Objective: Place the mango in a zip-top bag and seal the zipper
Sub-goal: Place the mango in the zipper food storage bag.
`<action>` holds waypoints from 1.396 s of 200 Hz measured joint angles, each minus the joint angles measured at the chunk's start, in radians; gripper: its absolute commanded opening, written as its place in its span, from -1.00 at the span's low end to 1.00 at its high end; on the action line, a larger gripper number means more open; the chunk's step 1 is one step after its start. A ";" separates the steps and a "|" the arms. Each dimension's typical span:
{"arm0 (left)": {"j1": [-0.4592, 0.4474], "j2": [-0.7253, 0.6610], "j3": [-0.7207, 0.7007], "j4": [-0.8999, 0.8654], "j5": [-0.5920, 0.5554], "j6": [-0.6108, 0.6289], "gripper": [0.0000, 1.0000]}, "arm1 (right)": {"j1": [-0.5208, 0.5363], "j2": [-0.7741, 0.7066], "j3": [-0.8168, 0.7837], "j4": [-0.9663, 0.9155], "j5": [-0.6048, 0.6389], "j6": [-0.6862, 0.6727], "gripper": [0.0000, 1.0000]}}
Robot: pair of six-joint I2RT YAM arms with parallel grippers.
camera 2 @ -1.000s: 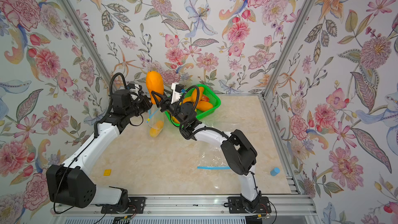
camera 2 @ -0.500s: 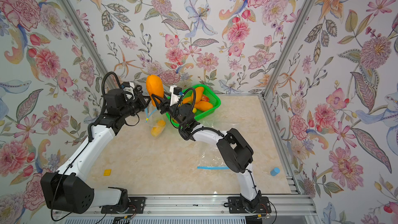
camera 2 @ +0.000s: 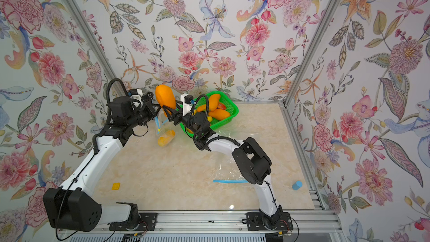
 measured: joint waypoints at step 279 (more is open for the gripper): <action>0.021 0.005 0.003 -0.005 0.028 0.009 -1.00 | -0.073 -0.061 0.407 -0.893 -0.222 -0.146 0.51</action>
